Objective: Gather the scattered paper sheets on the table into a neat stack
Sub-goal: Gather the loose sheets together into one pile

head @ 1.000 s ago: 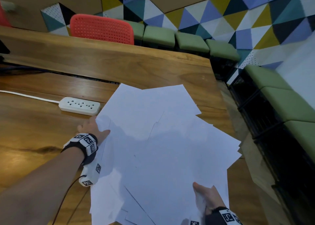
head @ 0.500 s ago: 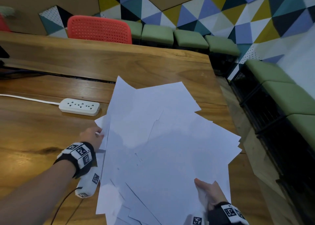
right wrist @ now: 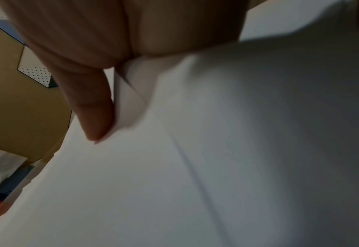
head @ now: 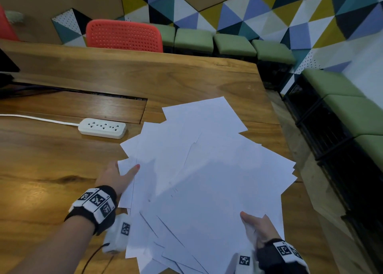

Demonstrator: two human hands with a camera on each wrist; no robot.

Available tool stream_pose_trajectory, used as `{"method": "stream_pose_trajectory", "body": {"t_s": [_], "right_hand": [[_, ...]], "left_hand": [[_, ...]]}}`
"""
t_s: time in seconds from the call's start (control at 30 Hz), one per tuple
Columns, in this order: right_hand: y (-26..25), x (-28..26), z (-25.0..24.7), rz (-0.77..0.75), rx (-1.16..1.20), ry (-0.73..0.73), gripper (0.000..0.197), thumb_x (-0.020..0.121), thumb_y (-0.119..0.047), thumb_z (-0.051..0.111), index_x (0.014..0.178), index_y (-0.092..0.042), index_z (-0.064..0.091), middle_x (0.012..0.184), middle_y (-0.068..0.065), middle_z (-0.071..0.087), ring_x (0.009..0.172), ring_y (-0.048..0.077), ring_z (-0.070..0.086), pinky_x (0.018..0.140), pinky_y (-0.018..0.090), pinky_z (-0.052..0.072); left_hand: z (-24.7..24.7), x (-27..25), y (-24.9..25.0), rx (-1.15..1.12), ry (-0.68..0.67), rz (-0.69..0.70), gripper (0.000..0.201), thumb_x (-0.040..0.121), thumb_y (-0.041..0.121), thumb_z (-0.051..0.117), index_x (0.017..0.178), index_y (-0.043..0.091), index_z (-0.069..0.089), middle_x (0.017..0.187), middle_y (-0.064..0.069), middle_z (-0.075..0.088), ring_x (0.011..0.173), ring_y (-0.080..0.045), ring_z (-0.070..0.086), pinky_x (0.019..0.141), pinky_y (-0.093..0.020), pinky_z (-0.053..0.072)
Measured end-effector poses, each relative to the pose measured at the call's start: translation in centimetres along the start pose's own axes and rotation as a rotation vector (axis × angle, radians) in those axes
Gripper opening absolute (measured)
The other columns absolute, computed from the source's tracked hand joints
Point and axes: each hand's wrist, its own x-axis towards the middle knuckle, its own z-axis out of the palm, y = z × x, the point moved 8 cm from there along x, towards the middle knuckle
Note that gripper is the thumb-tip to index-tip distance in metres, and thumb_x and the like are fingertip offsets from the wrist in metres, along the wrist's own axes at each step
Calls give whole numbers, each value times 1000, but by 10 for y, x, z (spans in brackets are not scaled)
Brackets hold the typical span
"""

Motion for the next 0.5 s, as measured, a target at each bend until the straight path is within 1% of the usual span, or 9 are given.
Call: {"method": "stream_pose_trajectory", "body": {"t_s": [0.07, 0.17, 0.23, 0.27, 0.33, 0.37, 0.4, 0.47, 0.5], "right_hand": [[5, 7, 0, 7, 22, -3, 151, 8, -52, 91, 136, 5, 35, 129, 25, 53, 113, 39, 56, 100, 55, 43], [8, 15, -1, -1, 25, -6, 147, 10, -50, 92, 135, 5, 36, 127, 25, 54, 112, 39, 56, 99, 56, 44], [6, 11, 0, -7, 34, -23, 145, 11, -51, 92, 134, 5, 38, 126, 26, 54, 111, 40, 57, 97, 58, 45], [7, 12, 0, -12, 46, -26, 146, 11, -51, 92, 134, 5, 37, 127, 27, 54, 112, 41, 57, 97, 58, 44], [0, 2, 3, -19, 81, -45, 149, 10, -49, 92, 137, 3, 34, 129, 26, 52, 113, 40, 56, 98, 57, 44], [-9, -10, 8, -22, 90, -47, 150, 12, -48, 92, 139, 2, 30, 131, 25, 51, 115, 40, 55, 99, 57, 43], [-15, -18, 11, -27, 104, -39, 147, 19, -44, 93, 142, 0, 25, 135, 23, 48, 119, 39, 51, 102, 56, 41], [-21, -29, 14, -25, 138, -45, 131, 41, -32, 93, 144, -3, 18, 140, 21, 43, 126, 38, 45, 107, 55, 35], [-19, -26, 13, -28, 134, -39, 130, 41, -32, 93, 144, -3, 19, 139, 21, 43, 125, 38, 46, 106, 55, 35]], "left_hand": [[7, -4, 6, -90, 4, -37, 88, 72, 54, 67, 137, 6, 32, 138, -20, 43, 124, -38, 44, 96, -48, 46], [20, -8, 8, -203, -11, -89, 90, 72, 41, 73, 140, 5, 27, 143, -20, 39, 127, -38, 43, 98, -45, 42], [29, -15, 6, -308, -58, -134, 83, 75, 34, 73, 138, 3, 29, 139, -20, 44, 120, -36, 48, 90, -39, 41], [32, -15, 4, -333, -77, -152, 77, 77, 32, 72, 136, 3, 31, 134, -20, 48, 111, -35, 51, 84, -36, 41], [38, -16, 4, -335, -113, -138, 62, 79, 30, 70, 127, 2, 43, 120, -15, 56, 97, -31, 53, 81, -34, 43], [40, -18, 8, -335, -133, -109, 53, 78, 31, 70, 119, 4, 50, 119, -15, 60, 97, -31, 56, 85, -36, 46], [40, -21, 11, -314, -150, -100, 49, 76, 37, 71, 112, 7, 56, 118, -15, 62, 101, -33, 58, 91, -39, 48], [40, -27, 15, -193, -145, -84, 61, 61, 58, 68, 106, 18, 59, 123, -12, 60, 111, -36, 53, 98, -45, 45], [38, -29, 16, -114, -131, -91, 68, 56, 64, 64, 110, 23, 59, 128, -12, 55, 116, -37, 47, 100, -46, 42]]}}
